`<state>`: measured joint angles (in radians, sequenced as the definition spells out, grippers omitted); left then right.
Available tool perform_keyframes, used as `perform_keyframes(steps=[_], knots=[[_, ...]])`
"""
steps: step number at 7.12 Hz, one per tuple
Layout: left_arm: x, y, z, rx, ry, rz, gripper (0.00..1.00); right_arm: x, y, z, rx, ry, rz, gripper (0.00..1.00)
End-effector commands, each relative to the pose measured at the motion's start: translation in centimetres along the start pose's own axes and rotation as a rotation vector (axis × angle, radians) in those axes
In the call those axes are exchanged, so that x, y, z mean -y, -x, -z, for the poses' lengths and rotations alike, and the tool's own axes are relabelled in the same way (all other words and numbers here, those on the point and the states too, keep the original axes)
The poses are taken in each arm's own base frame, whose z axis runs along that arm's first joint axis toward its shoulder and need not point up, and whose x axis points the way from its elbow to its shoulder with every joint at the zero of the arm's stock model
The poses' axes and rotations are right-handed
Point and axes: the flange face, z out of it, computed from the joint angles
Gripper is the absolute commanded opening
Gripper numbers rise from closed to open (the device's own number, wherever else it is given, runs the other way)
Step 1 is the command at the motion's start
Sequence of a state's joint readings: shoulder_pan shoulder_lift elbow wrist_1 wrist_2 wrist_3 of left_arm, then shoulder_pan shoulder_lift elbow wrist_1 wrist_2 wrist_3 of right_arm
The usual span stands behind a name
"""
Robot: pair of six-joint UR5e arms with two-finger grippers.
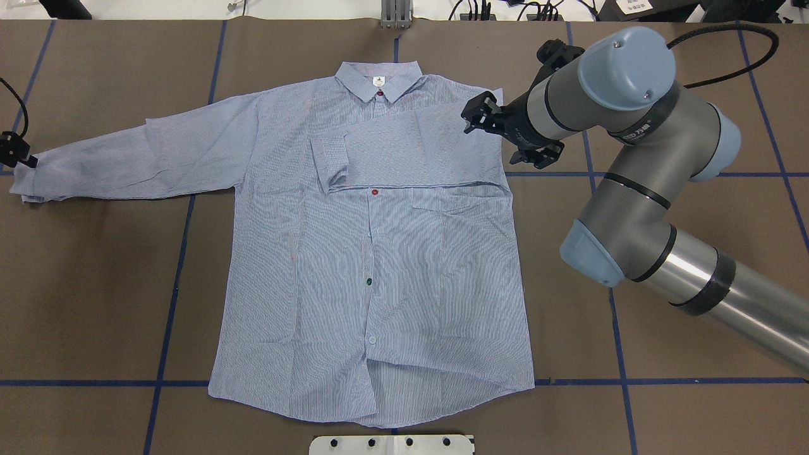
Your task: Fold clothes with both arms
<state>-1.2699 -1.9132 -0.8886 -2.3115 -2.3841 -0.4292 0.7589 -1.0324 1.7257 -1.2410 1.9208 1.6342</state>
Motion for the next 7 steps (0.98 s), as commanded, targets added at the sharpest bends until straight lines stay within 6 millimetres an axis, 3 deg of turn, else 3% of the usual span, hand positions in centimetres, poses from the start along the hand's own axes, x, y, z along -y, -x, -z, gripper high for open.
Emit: perform_keyframes(steps=[1, 2, 3, 5, 7], knots=[[-0.1, 0.1, -0.1, 0.004, 0.001, 0.001, 0.28, -0.1, 0.0, -0.1, 0.0, -0.001, 0.0, 1.0], [-0.2, 0.2, -0.1, 0.002, 0.001, 0.001, 0.18, -0.2, 0.0, -0.1, -0.001, -0.001, 0.001, 1.0], [-0.1, -0.1, -0.1, 0.001, 0.0, -0.003, 0.0, -0.5, 0.2, -0.3, 0.002, -0.014, 0.004, 1.0], [0.6, -1.5, 1.0, -0.011, -0.023, -0.025, 0.0, -0.6, 0.3, -0.3, 0.003, -0.023, 0.008, 1.0], [2.1, -6.0, 4.1, -0.056, -0.072, 0.008, 0.0, -0.2, -0.3, 0.3, 0.006, -0.015, 0.005, 1.0]])
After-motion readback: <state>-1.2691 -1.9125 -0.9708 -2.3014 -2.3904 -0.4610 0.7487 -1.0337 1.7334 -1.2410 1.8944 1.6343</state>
